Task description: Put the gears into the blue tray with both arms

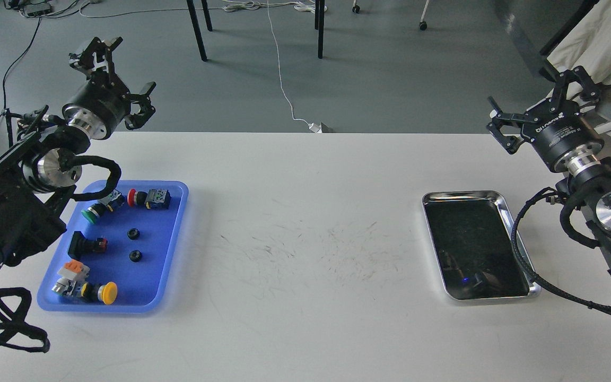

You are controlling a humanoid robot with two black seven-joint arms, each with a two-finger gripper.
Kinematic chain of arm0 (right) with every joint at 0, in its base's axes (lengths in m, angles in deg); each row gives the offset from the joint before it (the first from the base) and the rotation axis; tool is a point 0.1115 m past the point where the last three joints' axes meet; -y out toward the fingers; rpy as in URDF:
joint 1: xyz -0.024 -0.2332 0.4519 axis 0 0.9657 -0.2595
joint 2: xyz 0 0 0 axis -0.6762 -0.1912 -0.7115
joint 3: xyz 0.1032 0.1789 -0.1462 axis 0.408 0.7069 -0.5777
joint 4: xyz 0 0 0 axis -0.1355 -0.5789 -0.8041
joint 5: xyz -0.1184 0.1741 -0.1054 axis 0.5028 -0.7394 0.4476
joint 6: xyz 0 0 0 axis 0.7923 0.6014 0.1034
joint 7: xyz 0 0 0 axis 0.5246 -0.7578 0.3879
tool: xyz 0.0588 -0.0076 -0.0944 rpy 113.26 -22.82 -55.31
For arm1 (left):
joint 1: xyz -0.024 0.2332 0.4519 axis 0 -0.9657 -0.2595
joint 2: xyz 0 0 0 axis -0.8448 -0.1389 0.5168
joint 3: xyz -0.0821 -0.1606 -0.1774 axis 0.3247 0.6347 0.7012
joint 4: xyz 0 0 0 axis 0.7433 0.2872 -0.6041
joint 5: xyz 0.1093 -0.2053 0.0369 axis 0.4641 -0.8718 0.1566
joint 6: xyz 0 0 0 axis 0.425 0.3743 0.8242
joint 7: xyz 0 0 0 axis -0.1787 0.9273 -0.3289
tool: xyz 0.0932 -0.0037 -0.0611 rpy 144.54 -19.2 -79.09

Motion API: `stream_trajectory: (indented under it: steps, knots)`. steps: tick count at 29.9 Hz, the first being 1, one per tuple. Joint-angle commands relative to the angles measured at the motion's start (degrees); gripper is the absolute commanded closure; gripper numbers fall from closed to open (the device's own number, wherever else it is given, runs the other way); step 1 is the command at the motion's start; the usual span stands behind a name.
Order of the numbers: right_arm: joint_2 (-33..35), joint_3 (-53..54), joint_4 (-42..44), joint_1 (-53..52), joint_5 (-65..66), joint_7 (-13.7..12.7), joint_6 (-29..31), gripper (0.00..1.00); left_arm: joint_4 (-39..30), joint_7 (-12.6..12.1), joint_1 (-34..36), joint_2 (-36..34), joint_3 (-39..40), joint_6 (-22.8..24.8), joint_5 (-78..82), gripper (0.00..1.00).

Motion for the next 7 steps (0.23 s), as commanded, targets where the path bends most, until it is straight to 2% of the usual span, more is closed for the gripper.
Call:
stream_trajectory:
  steps: [1, 7]
  knots:
    - [0.06, 0.24, -0.35, 1.76, 0.00, -0.06, -0.02, 0.01, 0.00, -0.01, 0.05, 0.90, -0.52, -0.48, -0.32, 0.01]
    - [0.06, 0.77, -0.79, 2.55, 0.00, -0.06, 0.42, 0.01, 0.00, 0.34, 0.14, 1.16, -0.52, -0.48, -0.32, 0.01]
